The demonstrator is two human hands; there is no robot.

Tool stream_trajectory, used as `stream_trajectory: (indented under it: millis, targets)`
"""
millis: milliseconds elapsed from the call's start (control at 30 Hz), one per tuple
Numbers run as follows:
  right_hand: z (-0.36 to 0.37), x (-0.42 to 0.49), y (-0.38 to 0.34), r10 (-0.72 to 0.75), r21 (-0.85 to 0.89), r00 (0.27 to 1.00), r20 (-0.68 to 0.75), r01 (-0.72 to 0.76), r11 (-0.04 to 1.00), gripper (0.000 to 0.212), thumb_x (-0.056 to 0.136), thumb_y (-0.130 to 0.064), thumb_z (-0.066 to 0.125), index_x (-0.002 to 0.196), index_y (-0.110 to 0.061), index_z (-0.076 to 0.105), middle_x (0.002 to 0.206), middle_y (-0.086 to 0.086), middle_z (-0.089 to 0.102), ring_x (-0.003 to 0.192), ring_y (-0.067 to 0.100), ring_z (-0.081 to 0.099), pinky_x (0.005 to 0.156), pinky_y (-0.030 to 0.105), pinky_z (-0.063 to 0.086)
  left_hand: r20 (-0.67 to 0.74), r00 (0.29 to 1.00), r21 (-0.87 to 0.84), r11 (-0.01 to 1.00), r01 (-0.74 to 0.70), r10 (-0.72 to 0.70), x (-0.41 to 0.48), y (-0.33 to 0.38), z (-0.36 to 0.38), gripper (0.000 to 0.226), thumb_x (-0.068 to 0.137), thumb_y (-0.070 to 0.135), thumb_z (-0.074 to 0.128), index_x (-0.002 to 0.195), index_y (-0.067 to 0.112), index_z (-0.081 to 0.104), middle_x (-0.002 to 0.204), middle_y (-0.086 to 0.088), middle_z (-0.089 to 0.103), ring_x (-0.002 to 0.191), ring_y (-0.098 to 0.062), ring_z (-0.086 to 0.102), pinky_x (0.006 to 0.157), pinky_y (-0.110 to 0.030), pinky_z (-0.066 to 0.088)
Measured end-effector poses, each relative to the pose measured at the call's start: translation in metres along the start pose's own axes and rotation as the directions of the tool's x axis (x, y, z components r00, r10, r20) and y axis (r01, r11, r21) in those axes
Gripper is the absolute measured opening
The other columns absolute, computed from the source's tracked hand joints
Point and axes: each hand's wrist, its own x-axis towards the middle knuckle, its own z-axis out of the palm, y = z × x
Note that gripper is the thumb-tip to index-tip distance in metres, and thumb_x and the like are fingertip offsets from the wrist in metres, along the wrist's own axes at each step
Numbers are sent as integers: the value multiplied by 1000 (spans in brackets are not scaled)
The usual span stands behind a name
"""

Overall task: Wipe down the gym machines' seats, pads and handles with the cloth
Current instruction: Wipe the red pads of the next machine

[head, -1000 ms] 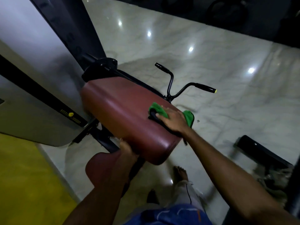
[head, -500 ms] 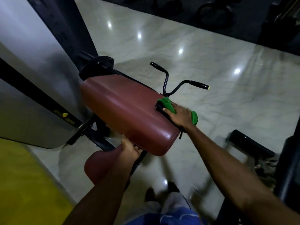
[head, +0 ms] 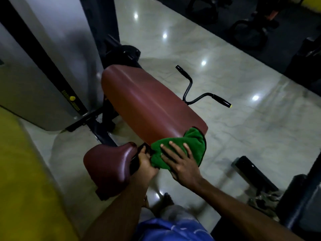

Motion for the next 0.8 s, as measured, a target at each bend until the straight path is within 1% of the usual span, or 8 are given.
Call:
stream_trajectory:
  millis: [100,200,433,533,600,633,700,800]
  targets:
    - [-9,20,6,-204,-98,972,117,216,971,46,91,-29,68,137,-24,64,160,1,43,152,26,31,126,51,2,25,999,-87,996,33,-31,-5,-2,-11,50,96,49,44,117,9,65,95,-18,73,92,-33,64,76,-38,51]
    - [-18,56,15,-389,-117,863,323,444,888,43,84,-37,74,125,-24,72,150,3,55,145,31,43,124,57,8,97,994,-210,975,70,-51,-4,-8,-25,61,94,56,43,130,10,59,102,-21,73,93,-35,68,76,-40,55]
    - [23,149,21,-466,29,334,819,788,615,76,79,-81,29,107,-30,78,118,-6,68,136,29,44,119,54,27,161,983,-456,876,157,-93,1,-36,-40,70,93,64,33,132,12,59,121,-25,66,119,-41,57,101,-53,45]
    - [79,170,62,-170,-228,541,823,590,775,57,83,-91,25,109,-57,63,97,-41,52,130,-8,38,122,32,10,118,987,-454,878,149,-107,8,-38,-37,74,91,67,36,133,11,60,125,-21,66,121,-38,59,107,-52,41]
    - [117,216,55,-223,-65,329,918,678,732,58,87,-85,39,114,-40,63,110,-18,59,119,8,53,111,39,34,89,988,-488,859,153,-126,15,-38,-38,73,90,66,44,130,8,61,123,-22,67,118,-38,61,104,-55,43]
    - [111,244,36,-232,-66,302,925,726,684,61,86,-83,44,114,-32,64,114,-5,61,112,19,57,103,41,44,82,988,-484,862,152,-128,15,-36,-35,72,90,66,45,129,8,60,123,-22,66,119,-39,60,104,-57,42]
    - [90,292,-12,-323,-125,382,866,791,599,68,82,-81,48,114,-24,67,117,3,64,115,28,56,105,50,44,69,989,-479,866,146,-129,15,-32,-31,69,92,65,41,129,9,58,125,-22,64,119,-39,57,103,-59,41]
    - [64,304,-45,-289,-289,442,849,847,446,66,87,-73,48,122,-21,68,127,2,66,135,31,44,124,61,11,61,989,-476,867,149,-136,15,-29,-29,65,95,65,33,130,14,55,129,-21,59,119,-38,55,95,-57,44]
